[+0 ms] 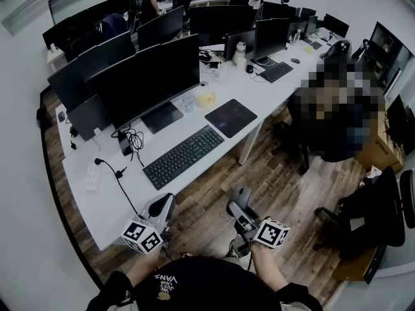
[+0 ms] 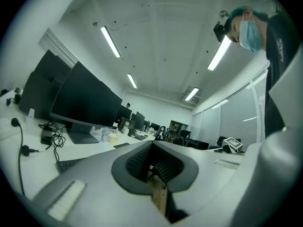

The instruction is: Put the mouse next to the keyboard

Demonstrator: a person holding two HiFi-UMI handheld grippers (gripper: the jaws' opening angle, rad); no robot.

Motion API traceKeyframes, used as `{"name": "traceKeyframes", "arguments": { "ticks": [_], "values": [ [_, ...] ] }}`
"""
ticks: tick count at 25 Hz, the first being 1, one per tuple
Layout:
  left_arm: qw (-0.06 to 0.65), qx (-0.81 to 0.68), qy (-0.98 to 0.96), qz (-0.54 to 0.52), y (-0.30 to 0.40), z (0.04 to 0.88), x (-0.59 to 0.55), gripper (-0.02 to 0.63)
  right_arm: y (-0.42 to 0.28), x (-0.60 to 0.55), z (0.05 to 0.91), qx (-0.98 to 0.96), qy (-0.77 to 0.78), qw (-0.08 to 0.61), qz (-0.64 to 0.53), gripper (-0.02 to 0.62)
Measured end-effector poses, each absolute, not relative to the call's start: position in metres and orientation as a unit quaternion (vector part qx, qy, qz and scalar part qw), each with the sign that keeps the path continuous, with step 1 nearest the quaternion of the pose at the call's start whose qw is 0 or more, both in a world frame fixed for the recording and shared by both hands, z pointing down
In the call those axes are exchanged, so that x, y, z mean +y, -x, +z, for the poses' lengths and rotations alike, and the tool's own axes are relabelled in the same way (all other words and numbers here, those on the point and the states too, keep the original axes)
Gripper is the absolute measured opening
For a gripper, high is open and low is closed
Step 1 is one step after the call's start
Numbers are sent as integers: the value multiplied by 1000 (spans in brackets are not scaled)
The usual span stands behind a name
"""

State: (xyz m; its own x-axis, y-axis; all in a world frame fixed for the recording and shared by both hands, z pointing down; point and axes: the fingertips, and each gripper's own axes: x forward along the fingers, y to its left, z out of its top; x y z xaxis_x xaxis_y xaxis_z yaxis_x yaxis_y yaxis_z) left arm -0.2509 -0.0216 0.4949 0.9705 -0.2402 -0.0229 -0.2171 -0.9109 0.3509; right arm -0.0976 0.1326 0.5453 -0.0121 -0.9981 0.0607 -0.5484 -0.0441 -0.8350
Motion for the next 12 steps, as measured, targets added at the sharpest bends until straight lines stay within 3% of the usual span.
{"name": "traceKeyframes", "arguments": {
  "ticks": [12],
  "values": [
    [186, -143, -971, -37, 175, 497, 11, 2, 36, 134, 528, 652, 586, 293, -383, 179]
  ]
}}
